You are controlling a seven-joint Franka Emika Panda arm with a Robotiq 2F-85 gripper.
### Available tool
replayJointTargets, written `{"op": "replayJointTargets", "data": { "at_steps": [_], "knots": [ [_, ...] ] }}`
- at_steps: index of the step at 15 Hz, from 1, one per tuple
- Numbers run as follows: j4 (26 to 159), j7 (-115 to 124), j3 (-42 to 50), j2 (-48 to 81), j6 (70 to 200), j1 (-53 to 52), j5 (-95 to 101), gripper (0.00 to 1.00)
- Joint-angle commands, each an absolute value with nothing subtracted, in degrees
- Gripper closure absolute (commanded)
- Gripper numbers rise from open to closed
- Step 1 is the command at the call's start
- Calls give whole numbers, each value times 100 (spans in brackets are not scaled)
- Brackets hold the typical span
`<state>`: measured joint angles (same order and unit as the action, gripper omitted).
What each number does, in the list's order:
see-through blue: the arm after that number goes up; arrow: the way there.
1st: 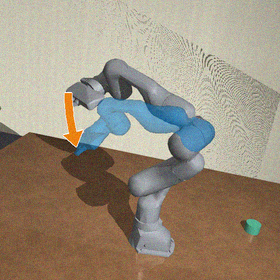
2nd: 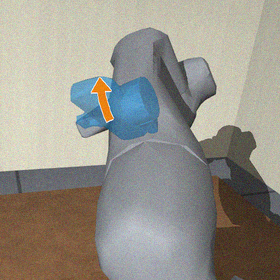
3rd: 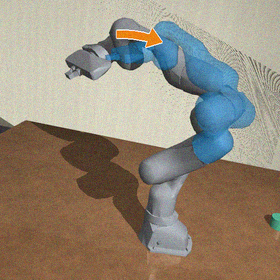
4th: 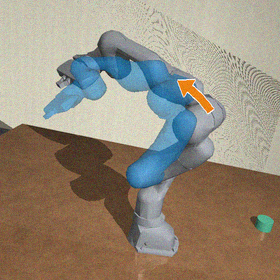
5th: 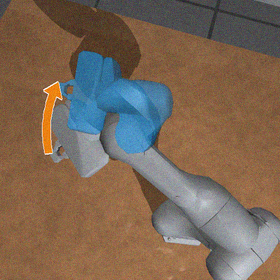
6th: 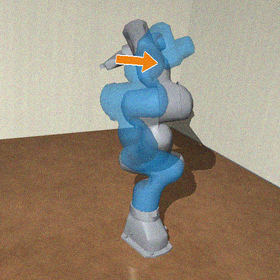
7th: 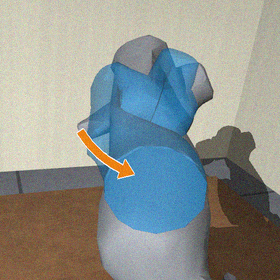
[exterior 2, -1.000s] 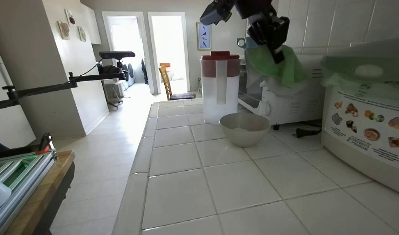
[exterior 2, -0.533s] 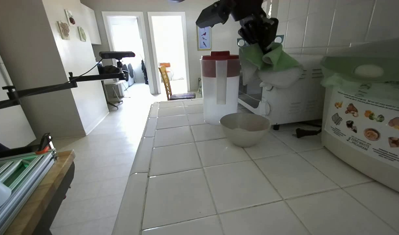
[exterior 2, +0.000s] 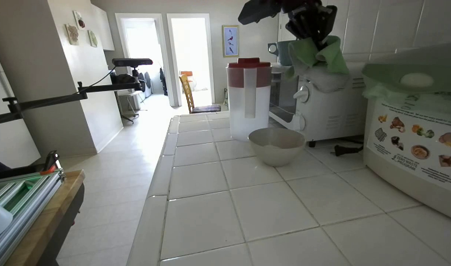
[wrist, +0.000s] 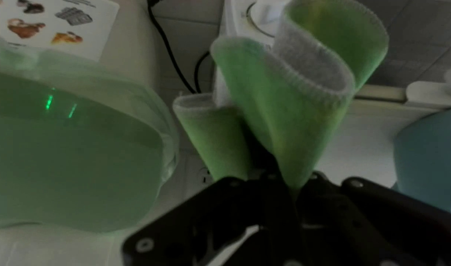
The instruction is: Use the green towel to wipe around the oven knobs
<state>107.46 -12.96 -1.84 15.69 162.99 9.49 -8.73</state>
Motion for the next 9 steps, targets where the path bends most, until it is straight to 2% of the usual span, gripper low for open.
{"op": "replayJointTargets", "data": {
  "at_steps": [1,9],
  "knots": [
    [10190,-1629,-290,2044,16098,1142,-971,99],
    [9867,-1592,-334,2337,15815,1213,-977,99]
  ]
}}
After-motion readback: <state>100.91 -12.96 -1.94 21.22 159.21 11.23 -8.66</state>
